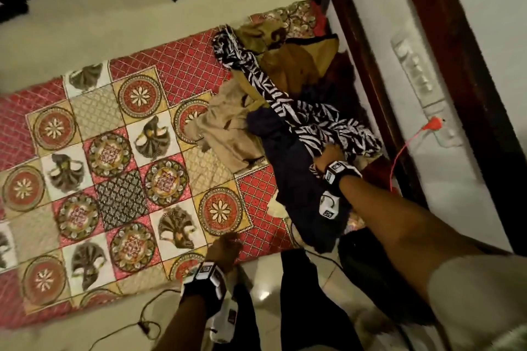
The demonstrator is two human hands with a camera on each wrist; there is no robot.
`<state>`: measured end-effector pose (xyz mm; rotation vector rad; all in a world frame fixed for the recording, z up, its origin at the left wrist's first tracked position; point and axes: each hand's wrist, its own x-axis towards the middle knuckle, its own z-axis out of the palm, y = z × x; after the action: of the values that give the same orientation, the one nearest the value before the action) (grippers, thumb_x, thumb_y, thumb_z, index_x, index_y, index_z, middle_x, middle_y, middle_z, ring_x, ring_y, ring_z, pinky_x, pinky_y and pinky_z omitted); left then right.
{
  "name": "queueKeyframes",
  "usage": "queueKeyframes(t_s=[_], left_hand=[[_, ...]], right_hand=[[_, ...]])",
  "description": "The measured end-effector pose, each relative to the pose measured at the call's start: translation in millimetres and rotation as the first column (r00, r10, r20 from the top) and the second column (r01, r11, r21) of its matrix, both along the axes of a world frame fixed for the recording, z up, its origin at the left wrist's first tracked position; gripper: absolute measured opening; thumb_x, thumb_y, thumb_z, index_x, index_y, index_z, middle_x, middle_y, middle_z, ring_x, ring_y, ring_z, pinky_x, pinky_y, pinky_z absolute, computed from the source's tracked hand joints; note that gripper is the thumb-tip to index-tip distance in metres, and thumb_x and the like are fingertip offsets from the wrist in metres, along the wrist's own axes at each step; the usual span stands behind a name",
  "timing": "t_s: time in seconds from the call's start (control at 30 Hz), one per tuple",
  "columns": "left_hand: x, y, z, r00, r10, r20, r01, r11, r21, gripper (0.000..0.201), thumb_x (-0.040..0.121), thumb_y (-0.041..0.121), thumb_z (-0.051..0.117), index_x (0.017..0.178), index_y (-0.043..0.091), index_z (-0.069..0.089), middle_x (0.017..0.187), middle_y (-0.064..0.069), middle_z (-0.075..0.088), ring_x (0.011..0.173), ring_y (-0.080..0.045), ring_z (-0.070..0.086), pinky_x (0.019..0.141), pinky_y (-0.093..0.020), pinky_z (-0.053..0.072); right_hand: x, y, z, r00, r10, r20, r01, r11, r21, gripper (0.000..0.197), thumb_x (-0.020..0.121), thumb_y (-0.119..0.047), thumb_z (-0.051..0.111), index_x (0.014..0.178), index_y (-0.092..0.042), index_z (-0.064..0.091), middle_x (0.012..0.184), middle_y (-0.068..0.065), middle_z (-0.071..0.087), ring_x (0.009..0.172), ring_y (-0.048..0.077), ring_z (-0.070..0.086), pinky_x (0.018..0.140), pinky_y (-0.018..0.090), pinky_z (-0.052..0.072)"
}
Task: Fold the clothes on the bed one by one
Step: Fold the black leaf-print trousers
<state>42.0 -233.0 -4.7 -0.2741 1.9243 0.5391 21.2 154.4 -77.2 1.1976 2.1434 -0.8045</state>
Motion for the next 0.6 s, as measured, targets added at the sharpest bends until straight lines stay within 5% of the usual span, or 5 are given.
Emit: queueKeyframes(t_s=[0.1, 0.23, 0.37, 0.47, 0.6], left_hand=[[22, 15, 11, 0.999, -0.030, 0.014, 0.030, 0.999, 0.023, 0.018, 0.092, 0.012, 0.063, 0.104, 0.025, 0.063, 0.086, 0.002, 0.069, 0.075, -0.011, 0.065, 0.076, -0.024, 0.058], [32, 20, 22, 0.998, -0.059, -0.002, 0.059, 0.998, 0.013, 0.019, 0.096, 0.022, 0.062, 0.113, 0.029, 0.064, 0.095, 0.001, 0.073, 0.077, -0.006, 0.066, 0.062, -0.010, 0.049], [26, 31, 38, 0.997, 0.065, -0.051, -0.063, 0.997, 0.038, 0.020, 0.094, 0.016, 0.064, 0.111, 0.026, 0.064, 0.086, 0.007, 0.073, 0.073, -0.008, 0.067, 0.068, -0.022, 0.055], [11, 48, 60, 0.988, 0.132, -0.081, -0.120, 0.983, 0.138, 0.019, 0.080, 0.034, 0.072, 0.094, 0.021, 0.070, 0.085, 0.002, 0.075, 0.077, -0.016, 0.069, 0.075, -0.034, 0.058], [-7, 79, 95, 0.992, 0.067, -0.103, -0.030, 0.945, 0.327, 0.036, 0.075, 0.039, 0.083, 0.095, 0.013, 0.069, 0.098, -0.003, 0.074, 0.095, -0.016, 0.069, 0.088, -0.038, 0.054]], right_hand=[[-12, 10, -20, 0.997, 0.057, 0.058, -0.061, 0.996, 0.067, 0.076, 0.090, -0.042, 0.070, 0.148, -0.004, 0.042, 0.152, 0.021, 0.041, 0.138, 0.040, 0.043, 0.114, 0.047, 0.038], [-12, 9, -26, 0.993, 0.083, 0.079, -0.098, 0.974, 0.203, 0.041, 0.093, -0.026, 0.058, 0.129, -0.006, 0.059, 0.136, 0.018, 0.057, 0.131, 0.041, 0.048, 0.105, 0.055, 0.044], [-6, 8, 0, 0.996, 0.007, -0.084, 0.011, 0.977, 0.212, 0.029, 0.094, -0.029, 0.056, 0.116, -0.012, 0.065, 0.123, 0.017, 0.064, 0.124, 0.040, 0.052, 0.102, 0.054, 0.042], [-3, 2, 40, 0.974, -0.043, -0.223, 0.083, 0.981, 0.174, 0.028, 0.098, -0.033, 0.058, 0.117, -0.014, 0.065, 0.118, 0.020, 0.067, 0.117, 0.041, 0.058, 0.103, 0.051, 0.042], [-14, -25, 128, 0.819, -0.060, -0.571, 0.046, 0.998, -0.039, 0.027, 0.101, -0.029, 0.059, 0.096, -0.003, 0.066, 0.080, 0.015, 0.067, 0.081, 0.032, 0.063, 0.074, 0.035, 0.042]])
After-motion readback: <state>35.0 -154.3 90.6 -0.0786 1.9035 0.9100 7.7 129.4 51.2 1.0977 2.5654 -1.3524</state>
